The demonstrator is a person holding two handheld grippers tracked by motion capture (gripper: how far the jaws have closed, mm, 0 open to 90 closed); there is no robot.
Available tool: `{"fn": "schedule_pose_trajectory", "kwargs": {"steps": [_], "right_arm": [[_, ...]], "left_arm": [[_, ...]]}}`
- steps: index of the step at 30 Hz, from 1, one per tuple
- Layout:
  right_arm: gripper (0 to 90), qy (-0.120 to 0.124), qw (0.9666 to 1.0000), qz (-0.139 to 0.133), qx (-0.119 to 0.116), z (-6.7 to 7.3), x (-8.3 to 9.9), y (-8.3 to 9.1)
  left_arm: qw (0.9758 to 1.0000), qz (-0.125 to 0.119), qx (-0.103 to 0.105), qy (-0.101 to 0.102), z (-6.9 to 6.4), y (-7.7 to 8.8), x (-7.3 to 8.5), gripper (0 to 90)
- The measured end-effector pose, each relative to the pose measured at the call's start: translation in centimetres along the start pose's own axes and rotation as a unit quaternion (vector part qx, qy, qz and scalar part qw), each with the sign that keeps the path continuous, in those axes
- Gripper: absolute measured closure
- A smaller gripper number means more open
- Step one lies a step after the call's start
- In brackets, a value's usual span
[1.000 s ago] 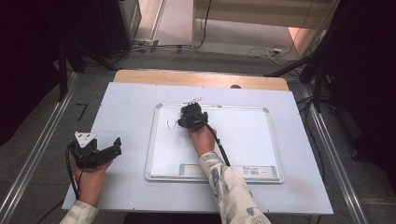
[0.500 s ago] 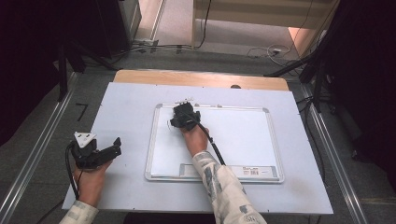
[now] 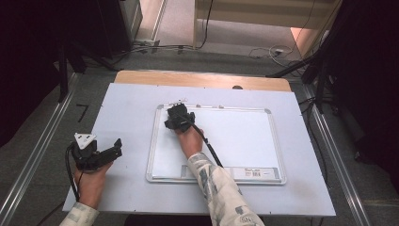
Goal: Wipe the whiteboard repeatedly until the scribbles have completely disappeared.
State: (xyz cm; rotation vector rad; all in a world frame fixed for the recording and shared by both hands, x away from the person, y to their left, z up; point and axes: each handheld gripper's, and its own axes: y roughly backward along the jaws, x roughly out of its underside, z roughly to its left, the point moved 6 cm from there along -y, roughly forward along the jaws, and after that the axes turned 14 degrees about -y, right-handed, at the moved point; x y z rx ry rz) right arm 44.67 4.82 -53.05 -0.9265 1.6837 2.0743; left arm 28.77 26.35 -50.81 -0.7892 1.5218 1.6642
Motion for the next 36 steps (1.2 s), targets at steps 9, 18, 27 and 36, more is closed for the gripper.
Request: {"fn": "schedule_pose_trajectory", "kwargs": {"steps": [9,18,27,36], "right_arm": [[38.1,0.007,1.0,0.002,-0.006,1.4,0.2,-0.1],[38.0,0.014,0.9998,0.003,-0.012,2.8,0.5,0.0],[38.0,0.011,0.9999,0.003,-0.009,2.1,-0.3,-0.6],[38.0,0.0,1.0,0.006,0.005,0.3,-0.8,-0.6]], "left_arm": [[1.0,0.0,0.002,-0.001,0.0,0.0,0.0,6.8],[1.0,0.001,0.002,-0.001,-0.1,-0.1,0.0,6.8],[1.0,0.0,0.001,0.001,0.2,0.0,0.1,6.8],[1.0,0.001,0.0,0.002,0.2,0.0,0.1,6.8]]}}
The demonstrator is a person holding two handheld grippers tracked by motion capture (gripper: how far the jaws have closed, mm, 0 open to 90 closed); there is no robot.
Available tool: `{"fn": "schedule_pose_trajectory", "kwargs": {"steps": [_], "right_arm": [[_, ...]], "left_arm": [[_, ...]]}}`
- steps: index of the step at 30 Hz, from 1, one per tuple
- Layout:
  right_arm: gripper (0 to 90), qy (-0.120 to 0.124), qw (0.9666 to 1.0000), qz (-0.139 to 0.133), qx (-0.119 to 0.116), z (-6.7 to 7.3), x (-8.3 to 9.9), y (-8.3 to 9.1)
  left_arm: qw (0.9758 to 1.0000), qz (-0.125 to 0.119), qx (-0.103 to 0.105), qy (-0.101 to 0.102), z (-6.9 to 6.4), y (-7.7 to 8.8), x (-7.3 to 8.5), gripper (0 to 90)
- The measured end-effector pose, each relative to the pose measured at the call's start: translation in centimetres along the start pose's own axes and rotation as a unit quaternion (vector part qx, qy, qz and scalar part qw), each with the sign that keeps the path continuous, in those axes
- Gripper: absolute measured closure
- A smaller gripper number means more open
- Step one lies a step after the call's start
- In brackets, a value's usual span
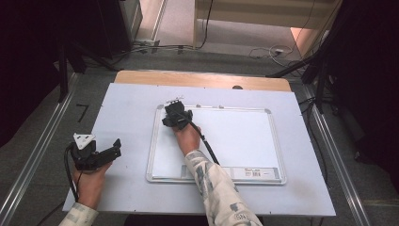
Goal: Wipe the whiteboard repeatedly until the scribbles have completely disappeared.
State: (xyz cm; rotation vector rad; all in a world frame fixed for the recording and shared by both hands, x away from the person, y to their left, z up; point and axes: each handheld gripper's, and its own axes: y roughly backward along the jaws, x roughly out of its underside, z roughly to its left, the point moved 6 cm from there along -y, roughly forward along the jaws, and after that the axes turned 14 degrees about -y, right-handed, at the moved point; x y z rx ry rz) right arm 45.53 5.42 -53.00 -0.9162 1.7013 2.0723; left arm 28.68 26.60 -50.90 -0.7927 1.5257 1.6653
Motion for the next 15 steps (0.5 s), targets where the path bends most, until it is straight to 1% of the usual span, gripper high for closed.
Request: {"fn": "schedule_pose_trajectory", "kwargs": {"steps": [10,13,15], "right_arm": [[38.0,-0.016,0.9998,-0.004,0.011,-2.9,0.1,0.5],[38.0,-0.018,0.9997,-0.006,0.012,-3.2,0.3,0.7],[38.0,-0.018,0.9997,-0.004,0.014,-3.2,0.6,0.9]], "left_arm": [[1.0,0.002,0.0,-0.002,-0.1,-0.1,0.0,6.8],[1.0,0.002,0.0,-0.004,-0.2,0.0,0.0,6.8],[1.0,0.003,0.0,-0.004,-0.2,-0.1,0.0,6.8]]}}
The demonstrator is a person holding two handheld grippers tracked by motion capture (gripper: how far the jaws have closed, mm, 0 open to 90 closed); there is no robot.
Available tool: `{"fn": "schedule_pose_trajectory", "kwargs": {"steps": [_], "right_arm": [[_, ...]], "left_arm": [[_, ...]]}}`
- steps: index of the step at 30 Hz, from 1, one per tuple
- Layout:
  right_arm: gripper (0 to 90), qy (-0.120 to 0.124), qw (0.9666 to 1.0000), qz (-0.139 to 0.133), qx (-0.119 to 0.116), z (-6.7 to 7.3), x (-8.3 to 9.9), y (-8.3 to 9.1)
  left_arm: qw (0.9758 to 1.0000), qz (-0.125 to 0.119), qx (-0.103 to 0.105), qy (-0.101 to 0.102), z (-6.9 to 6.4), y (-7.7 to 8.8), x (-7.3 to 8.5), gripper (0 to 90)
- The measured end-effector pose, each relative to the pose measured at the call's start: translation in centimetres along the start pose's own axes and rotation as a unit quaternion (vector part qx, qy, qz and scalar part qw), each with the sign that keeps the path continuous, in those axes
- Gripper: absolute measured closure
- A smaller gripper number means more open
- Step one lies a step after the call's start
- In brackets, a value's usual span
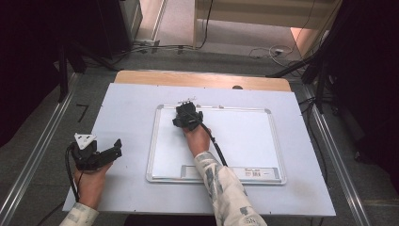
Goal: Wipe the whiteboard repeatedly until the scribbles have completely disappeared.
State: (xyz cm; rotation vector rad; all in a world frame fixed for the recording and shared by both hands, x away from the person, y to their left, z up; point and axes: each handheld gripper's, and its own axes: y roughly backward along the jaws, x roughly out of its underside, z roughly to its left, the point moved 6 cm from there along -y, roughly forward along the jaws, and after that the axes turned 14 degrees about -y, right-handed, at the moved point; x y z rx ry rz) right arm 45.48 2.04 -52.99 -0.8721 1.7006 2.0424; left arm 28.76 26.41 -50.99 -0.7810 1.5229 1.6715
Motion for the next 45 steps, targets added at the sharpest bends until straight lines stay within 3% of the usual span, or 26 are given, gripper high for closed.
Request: {"fn": "schedule_pose_trajectory", "kwargs": {"steps": [6,16,21,25,28,34,37,40,45], "right_arm": [[38.0,0.017,0.9998,0.003,-0.008,1.2,1.0,0.6],[38.0,0.053,0.9979,0.0,-0.037,5.0,3.0,1.6],[38.0,0.064,0.9964,0.0,-0.055,5.4,4.6,2.8],[37.9,0.07,0.9957,0.001,-0.061,4.8,5.1,3.2],[37.8,0.075,0.9961,-0.005,-0.048,3.6,4.5,2.9],[37.9,0.026,0.9994,-0.002,-0.023,-0.4,2.3,1.7],[37.9,0.012,0.9998,-0.003,-0.013,-1.6,1.3,1.2],[38.0,0.007,1.0,-0.001,-0.005,-1.8,0.8,0.8],[37.9,0.009,0.9999,-0.001,-0.004,-0.8,0.2,0.2]], "left_arm": [[1.0,-0.002,0.001,-0.002,-0.2,0.0,-0.1,6.8],[1.0,-0.002,0.002,-0.001,-0.1,0.0,-0.1,6.8],[1.0,-0.002,0.003,-0.001,-0.2,0.0,-0.1,6.8],[1.0,-0.002,0.004,-0.003,-0.3,0.1,-0.1,6.8],[1.0,-0.003,0.003,-0.003,-0.3,0.1,-0.1,6.8],[1.0,-0.001,0.002,-0.001,-0.1,0.1,0.0,6.8],[1.0,-0.001,0.001,-0.001,-0.2,0.0,-0.1,6.8],[1.0,-0.001,0.003,-0.002,-0.3,0.0,-0.1,6.8],[1.0,0.0,0.004,-0.004,-0.4,-0.2,-0.2,6.8]]}}
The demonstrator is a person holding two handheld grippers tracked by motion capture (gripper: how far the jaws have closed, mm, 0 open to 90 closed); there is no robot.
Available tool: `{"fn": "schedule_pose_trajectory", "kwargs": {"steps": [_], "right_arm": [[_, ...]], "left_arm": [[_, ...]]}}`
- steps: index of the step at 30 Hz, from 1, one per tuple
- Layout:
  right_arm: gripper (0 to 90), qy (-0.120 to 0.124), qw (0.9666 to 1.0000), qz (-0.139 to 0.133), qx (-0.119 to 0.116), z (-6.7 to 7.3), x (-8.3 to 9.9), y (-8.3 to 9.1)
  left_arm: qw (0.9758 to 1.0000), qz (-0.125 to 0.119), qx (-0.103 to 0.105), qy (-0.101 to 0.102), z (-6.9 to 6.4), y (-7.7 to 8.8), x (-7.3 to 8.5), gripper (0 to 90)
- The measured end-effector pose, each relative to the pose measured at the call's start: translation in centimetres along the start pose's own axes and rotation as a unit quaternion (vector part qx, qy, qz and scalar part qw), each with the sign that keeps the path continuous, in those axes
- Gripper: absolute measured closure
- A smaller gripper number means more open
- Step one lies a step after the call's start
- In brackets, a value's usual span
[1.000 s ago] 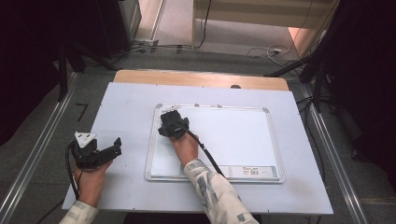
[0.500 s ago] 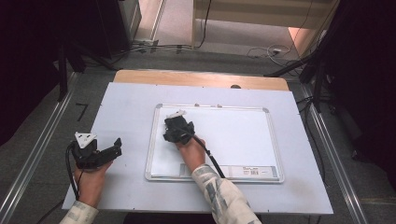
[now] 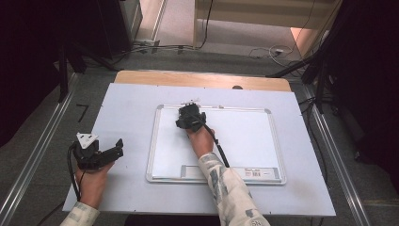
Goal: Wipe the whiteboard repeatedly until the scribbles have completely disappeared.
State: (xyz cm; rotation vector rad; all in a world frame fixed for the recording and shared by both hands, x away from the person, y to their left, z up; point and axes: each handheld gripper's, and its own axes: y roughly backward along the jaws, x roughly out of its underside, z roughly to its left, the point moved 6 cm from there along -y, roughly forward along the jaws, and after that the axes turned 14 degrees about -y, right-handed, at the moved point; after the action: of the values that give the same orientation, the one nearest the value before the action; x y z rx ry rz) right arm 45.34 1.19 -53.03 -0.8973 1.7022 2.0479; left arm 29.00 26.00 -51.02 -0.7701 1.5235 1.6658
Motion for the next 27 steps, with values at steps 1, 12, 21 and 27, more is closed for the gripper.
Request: {"fn": "schedule_pose_trajectory", "kwargs": {"steps": [1,12,21,27], "right_arm": [[37.9,0.001,1.0,0.0,-0.001,0.4,0.0,-0.1],[38.0,0.027,0.9993,0.003,-0.025,4.6,0.8,0.0],[38.0,0.045,0.9979,0.005,-0.046,5.5,2.9,1.5],[38.0,0.052,0.9971,0.004,-0.054,5.6,4.1,2.4]], "left_arm": [[1.0,0.0,0.0,-0.001,0.0,0.0,0.0,6.8],[1.0,-0.002,0.001,0.002,0.1,0.1,0.0,6.8],[1.0,-0.001,0.001,-0.001,0.0,0.1,0.0,6.8],[1.0,0.0,0.001,-0.003,-0.1,0.0,0.0,6.8]]}}
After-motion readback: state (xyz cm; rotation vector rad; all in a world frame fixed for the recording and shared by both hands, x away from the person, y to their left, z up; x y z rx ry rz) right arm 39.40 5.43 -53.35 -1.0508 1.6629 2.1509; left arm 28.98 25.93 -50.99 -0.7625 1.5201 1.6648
